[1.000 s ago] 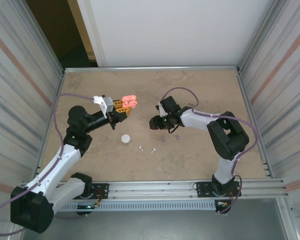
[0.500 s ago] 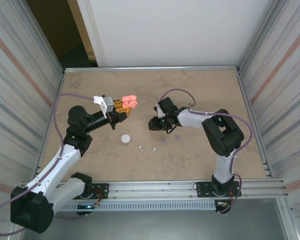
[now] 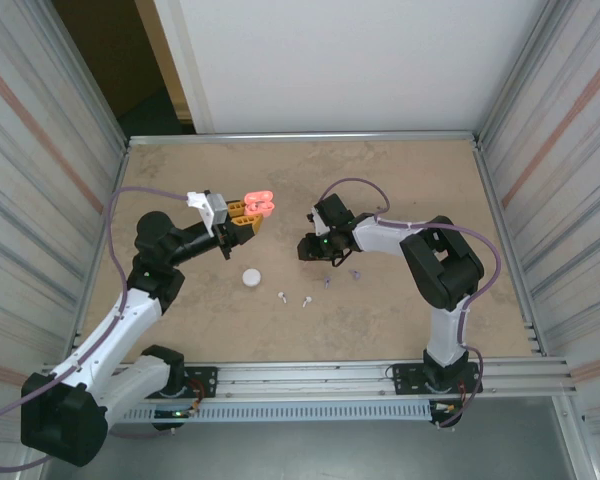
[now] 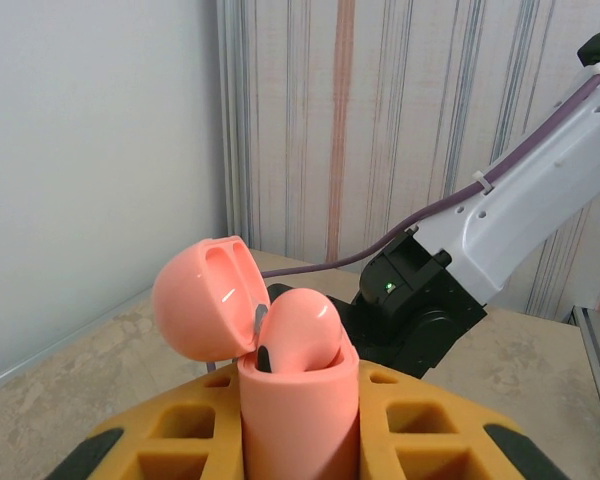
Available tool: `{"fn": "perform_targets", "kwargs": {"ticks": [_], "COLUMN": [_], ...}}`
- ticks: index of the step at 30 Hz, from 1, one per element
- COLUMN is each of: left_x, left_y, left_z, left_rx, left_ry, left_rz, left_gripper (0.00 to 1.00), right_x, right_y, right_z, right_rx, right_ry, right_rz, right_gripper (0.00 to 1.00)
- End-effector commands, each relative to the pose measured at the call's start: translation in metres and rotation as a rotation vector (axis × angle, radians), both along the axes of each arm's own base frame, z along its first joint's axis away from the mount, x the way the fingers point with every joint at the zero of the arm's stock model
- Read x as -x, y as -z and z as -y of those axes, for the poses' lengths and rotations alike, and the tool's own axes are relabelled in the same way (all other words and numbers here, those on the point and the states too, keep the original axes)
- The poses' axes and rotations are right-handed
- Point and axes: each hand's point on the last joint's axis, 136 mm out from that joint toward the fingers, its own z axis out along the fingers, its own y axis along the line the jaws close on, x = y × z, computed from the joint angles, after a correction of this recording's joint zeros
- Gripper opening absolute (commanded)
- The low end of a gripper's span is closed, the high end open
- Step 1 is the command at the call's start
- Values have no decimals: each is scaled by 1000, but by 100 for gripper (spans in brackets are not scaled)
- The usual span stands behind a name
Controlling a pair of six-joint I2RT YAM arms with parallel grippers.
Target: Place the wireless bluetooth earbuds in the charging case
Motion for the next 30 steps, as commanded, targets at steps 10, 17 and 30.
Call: {"fn": "perform_targets", "kwargs": {"ticks": [10, 17, 30], "left_x": [10, 10, 10], "left_y": [-25, -25, -23], "left_z": [-2, -2, 0], "left_rx": [27, 27, 29], "left_ry": [18, 19, 35], "left_rz": [75, 75, 64], "left_gripper": [0, 0, 0], "right_x": [-1, -3, -1], "right_y": [7, -16, -118], "right_z": [-6, -3, 10], "right_rx": [-5, -17, -71], "right_ry": [-3, -14, -131], "right_rz": [-8, 60, 324], "right_gripper": [20, 20, 19]}}
